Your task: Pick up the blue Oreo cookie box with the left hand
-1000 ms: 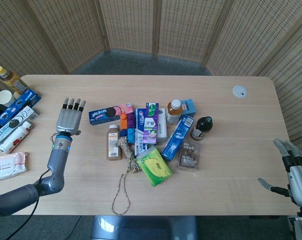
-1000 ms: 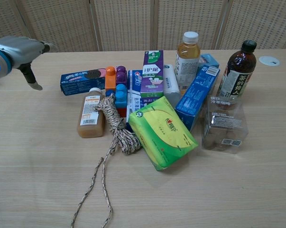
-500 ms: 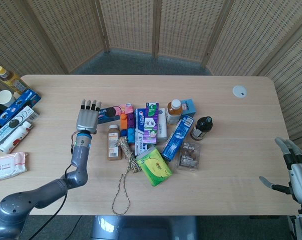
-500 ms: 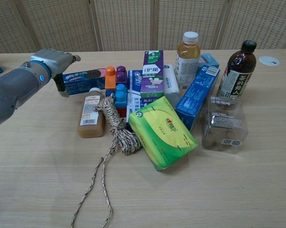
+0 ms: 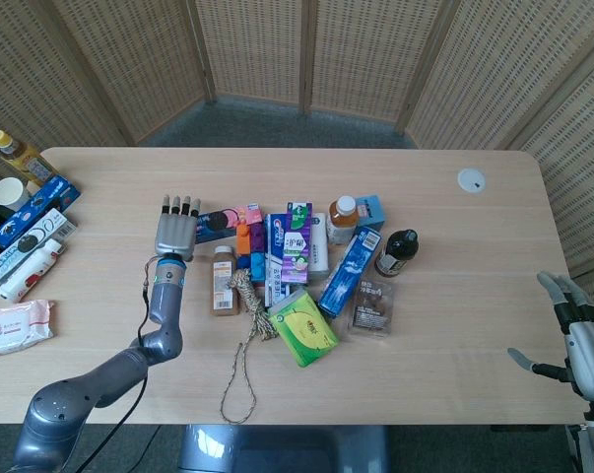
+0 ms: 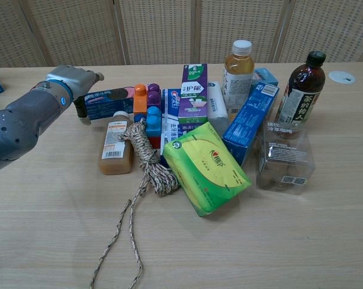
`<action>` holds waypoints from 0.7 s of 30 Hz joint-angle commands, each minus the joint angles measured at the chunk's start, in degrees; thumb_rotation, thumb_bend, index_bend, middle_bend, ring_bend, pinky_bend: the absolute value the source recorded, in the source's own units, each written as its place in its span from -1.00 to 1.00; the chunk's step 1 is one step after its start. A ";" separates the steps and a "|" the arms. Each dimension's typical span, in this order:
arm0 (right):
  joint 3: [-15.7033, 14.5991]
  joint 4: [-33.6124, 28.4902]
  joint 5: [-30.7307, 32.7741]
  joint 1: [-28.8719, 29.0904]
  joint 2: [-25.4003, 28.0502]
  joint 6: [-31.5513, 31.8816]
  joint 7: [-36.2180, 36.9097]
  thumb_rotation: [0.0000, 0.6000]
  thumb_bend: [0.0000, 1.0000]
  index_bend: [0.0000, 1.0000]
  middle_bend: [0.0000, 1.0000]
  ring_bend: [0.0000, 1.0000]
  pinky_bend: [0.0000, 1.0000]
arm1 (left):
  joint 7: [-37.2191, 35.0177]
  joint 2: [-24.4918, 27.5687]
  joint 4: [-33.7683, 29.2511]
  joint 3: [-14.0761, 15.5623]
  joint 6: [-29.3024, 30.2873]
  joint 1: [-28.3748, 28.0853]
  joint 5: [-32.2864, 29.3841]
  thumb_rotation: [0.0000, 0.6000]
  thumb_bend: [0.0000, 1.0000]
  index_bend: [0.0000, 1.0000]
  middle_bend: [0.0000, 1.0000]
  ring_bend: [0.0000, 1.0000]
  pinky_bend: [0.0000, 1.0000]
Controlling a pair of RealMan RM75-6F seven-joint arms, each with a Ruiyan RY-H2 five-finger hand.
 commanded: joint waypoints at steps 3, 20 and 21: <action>-0.01 0.05 0.00 0.05 -0.12 -0.06 -0.15 1.00 -1.00 -1.00 -1.00 -1.00 -1.00 | -2.41 -2.82 5.18 0.73 0.84 -0.75 3.45 1.00 -1.00 -0.54 -0.87 -0.80 -0.20; -0.41 -0.07 -1.45 -0.13 0.07 0.84 0.57 1.00 -1.00 -1.00 -1.00 -1.00 -1.00 | -2.20 -9.08 17.42 1.27 1.91 0.42 9.93 1.00 -0.98 0.58 0.44 0.44 0.72; -0.43 -0.08 -1.49 -0.14 0.08 0.88 0.59 1.00 -1.00 -1.00 -1.00 -1.00 -1.00 | -2.60 -8.84 17.19 1.25 2.35 0.60 10.36 1.00 -0.97 0.60 0.46 0.47 0.74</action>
